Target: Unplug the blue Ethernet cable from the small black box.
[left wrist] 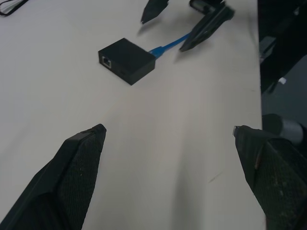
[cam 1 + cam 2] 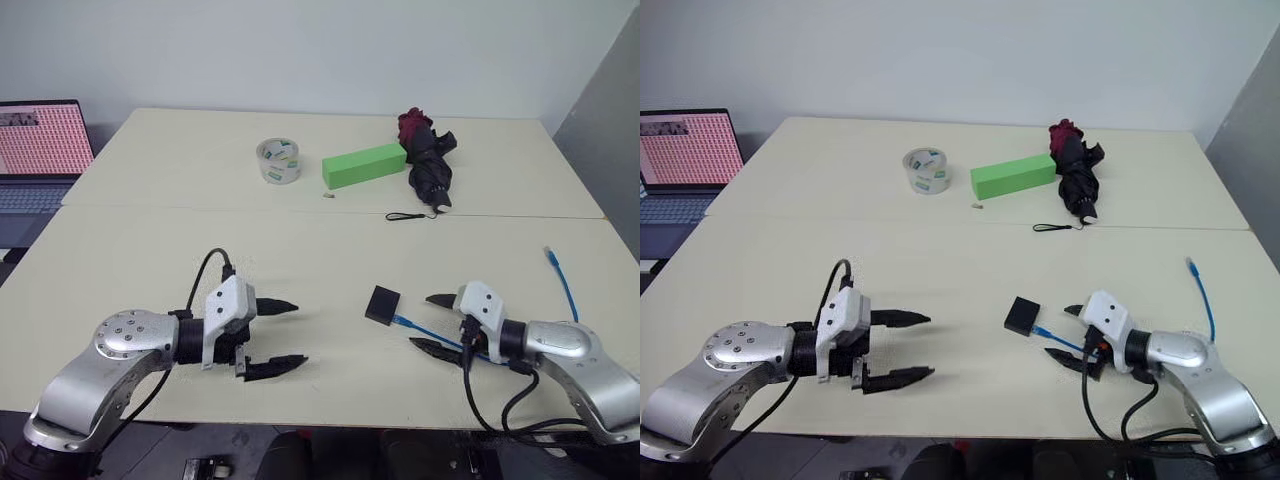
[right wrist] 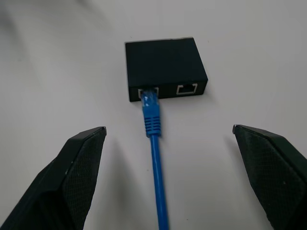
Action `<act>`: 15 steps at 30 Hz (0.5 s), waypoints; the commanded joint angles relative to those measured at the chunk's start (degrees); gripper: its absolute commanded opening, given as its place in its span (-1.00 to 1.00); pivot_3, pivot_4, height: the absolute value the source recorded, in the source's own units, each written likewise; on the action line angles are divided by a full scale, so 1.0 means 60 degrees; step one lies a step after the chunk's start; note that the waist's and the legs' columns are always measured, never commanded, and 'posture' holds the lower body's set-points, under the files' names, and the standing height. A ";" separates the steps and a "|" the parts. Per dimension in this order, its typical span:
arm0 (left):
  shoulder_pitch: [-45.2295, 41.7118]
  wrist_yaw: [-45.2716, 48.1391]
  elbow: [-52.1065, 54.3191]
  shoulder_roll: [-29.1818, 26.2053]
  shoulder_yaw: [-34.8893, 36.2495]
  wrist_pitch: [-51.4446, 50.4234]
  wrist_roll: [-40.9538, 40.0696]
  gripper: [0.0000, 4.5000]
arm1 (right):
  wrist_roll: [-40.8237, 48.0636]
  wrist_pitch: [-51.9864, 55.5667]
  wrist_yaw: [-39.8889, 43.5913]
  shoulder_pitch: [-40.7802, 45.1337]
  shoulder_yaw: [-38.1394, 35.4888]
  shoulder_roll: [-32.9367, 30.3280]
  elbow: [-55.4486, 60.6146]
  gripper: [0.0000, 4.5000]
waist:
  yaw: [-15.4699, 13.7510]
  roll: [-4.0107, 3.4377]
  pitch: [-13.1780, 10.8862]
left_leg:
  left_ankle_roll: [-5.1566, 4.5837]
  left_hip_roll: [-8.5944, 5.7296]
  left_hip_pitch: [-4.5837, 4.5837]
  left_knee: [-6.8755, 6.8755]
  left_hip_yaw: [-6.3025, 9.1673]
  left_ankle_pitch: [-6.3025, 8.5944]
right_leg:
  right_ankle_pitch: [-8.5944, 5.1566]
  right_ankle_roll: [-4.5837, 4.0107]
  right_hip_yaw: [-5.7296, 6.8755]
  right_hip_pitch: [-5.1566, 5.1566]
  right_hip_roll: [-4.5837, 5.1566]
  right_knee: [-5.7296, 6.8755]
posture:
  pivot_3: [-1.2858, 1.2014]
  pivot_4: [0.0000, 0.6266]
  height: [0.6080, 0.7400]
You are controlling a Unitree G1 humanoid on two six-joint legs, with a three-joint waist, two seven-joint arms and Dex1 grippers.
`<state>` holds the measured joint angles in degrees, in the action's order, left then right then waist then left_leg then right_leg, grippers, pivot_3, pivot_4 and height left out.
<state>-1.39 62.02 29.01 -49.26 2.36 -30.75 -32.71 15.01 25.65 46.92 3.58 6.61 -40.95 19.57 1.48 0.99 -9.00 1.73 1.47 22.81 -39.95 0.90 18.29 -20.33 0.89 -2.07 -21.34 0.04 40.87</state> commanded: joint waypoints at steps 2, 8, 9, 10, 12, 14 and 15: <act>0.0110 -0.0107 0.0604 0.0054 0.0086 -0.0174 -0.0443 1.00 | -0.0290 -0.0175 -0.0104 0.0208 0.0254 0.0207 -0.0056 0.99 | -0.0002 0.0000 0.0000 | -0.0001 0.0000 0.0001 0.0000 0.0001 0.0000 | 0.0000 0.0000 0.0000 0.0000 0.0000 -0.0002 | 0.03 -0.52 1.00; 0.0260 -0.0417 0.0742 0.0180 0.0124 -0.0306 -0.0538 1.00 | -0.0607 -0.0131 -0.0160 0.0406 0.0566 0.0361 -0.0228 0.83 | 0.0004 0.0000 0.0000 | -0.0001 0.0001 -0.0002 0.0000 0.0001 0.0001 | 0.0000 0.0000 -0.0001 0.0000 0.0000 0.0003 | 0.03 -0.52 1.00; 0.0232 -0.0478 0.0715 0.0212 0.0089 -0.0304 -0.0514 1.00 | -0.0676 -0.0148 -0.0156 0.0462 0.0623 0.0368 -0.0294 0.79 | 0.0004 0.0000 0.0000 | -0.0002 0.0001 -0.0002 0.0000 0.0002 0.0001 | 0.0000 0.0000 0.0001 0.0000 0.0000 0.0003 | 0.03 -0.52 1.00; 0.0218 -0.0529 0.0696 0.0236 0.0077 -0.0306 -0.0513 1.00 | -0.0715 -0.0144 -0.0155 0.0500 0.0668 0.0380 -0.0322 0.69 | 0.0004 0.0000 0.0000 | -0.0002 0.0000 -0.0003 0.0000 0.0002 0.0001 | 0.0000 0.0000 0.0000 0.0001 0.0000 0.0002 | 0.03 -0.52 1.00; 0.0190 -0.0641 0.0650 0.0300 0.0099 -0.0336 -0.0556 1.00 | -0.0743 -0.0092 -0.0155 0.0571 0.0736 0.0422 -0.0320 0.49 | 0.0004 0.0000 0.0001 | -0.0002 0.0000 -0.0002 0.0000 0.0001 0.0001 | 0.0000 0.0000 -0.0001 0.0001 0.0000 0.0002 | 0.03 -0.52 1.00; 0.0074 -0.0796 0.0502 0.0424 0.0081 -0.0359 -0.0537 1.00 | -0.0871 -0.0085 -0.0148 0.0756 0.0863 0.0478 -0.0474 0.27 | 0.0002 0.0000 0.0001 | -0.0002 0.0000 -0.0002 -0.0001 0.0002 0.0001 | 0.0000 0.0000 0.0000 0.0001 0.0000 0.0003 | 0.03 -0.52 1.00; 0.0033 -0.0874 0.0444 0.0475 0.0062 -0.0370 -0.0512 1.00 | -0.0937 -0.0095 -0.0142 0.0833 0.0924 0.0495 -0.0558 0.15 | 0.0009 0.0000 0.0001 | -0.0002 0.0000 -0.0003 0.0000 0.0002 0.0001 | 0.0000 0.0000 0.0000 0.0001 0.0000 0.0003 | 0.03 -0.52 1.00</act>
<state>-0.48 57.78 31.29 -46.88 2.37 -33.16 -35.29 10.79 25.44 46.21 7.57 11.80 -38.06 16.94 1.54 0.99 -8.99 1.71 1.48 22.79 -39.95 0.91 18.30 -20.33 0.89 -2.08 -21.33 0.04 40.90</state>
